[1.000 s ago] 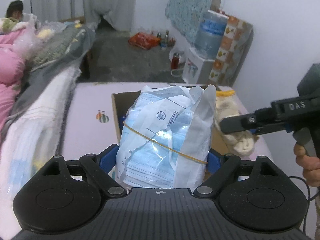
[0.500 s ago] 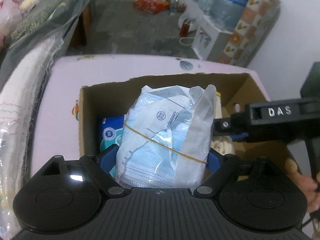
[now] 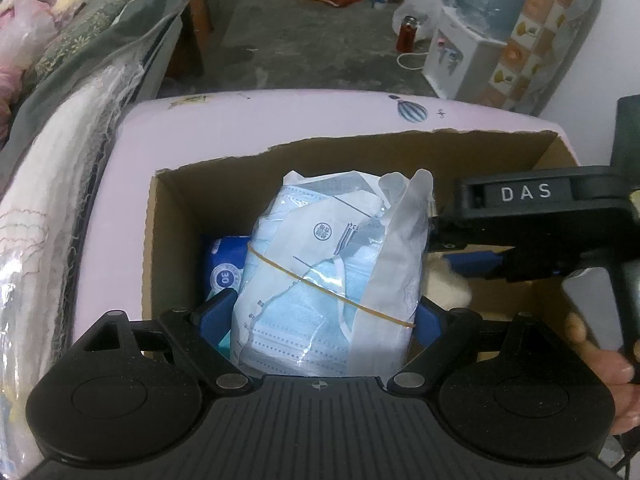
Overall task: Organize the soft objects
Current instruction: 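Lower both items into the box and open both grippers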
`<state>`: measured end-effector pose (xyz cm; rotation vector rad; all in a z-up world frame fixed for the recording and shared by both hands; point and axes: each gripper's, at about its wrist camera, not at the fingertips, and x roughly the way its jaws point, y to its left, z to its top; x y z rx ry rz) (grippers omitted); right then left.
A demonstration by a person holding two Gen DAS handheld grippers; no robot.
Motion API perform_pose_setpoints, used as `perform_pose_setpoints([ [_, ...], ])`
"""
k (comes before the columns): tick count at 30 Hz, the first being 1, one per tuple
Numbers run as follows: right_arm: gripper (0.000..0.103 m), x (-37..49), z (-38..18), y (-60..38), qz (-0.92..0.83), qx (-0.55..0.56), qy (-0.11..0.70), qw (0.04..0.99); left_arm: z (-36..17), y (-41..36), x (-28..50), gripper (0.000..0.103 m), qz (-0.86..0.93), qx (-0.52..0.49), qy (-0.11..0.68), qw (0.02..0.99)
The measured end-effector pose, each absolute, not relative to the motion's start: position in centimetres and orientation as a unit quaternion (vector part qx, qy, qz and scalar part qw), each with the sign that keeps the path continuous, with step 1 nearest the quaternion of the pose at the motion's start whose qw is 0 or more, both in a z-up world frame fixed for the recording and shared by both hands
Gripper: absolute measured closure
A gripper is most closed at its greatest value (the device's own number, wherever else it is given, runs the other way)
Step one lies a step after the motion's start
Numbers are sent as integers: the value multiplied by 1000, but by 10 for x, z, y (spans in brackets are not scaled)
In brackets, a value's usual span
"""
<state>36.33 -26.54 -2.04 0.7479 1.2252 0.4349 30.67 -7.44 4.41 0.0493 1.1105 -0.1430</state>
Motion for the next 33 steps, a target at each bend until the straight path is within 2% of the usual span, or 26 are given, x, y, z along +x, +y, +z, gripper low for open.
perform_pose_setpoints([
  [6, 35, 367, -30, -267, 197, 362, 562, 717, 47, -71, 307, 15, -61, 21, 524, 849],
  [11, 25, 370, -31, -263, 192, 376, 562, 711, 52, -68, 305, 15, -60, 19, 516, 854],
  [19, 24, 373, -41, -259, 201, 418, 571, 677, 52, -64, 302, 14, -53, 11, 517, 854],
  [26, 14, 369, -52, -260, 207, 453, 575, 649, 52, -62, 302, 14, -54, 7, 519, 853],
  [33, 14, 367, -46, -268, 215, 462, 566, 648, 52, -64, 303, 14, -60, 5, 519, 853],
])
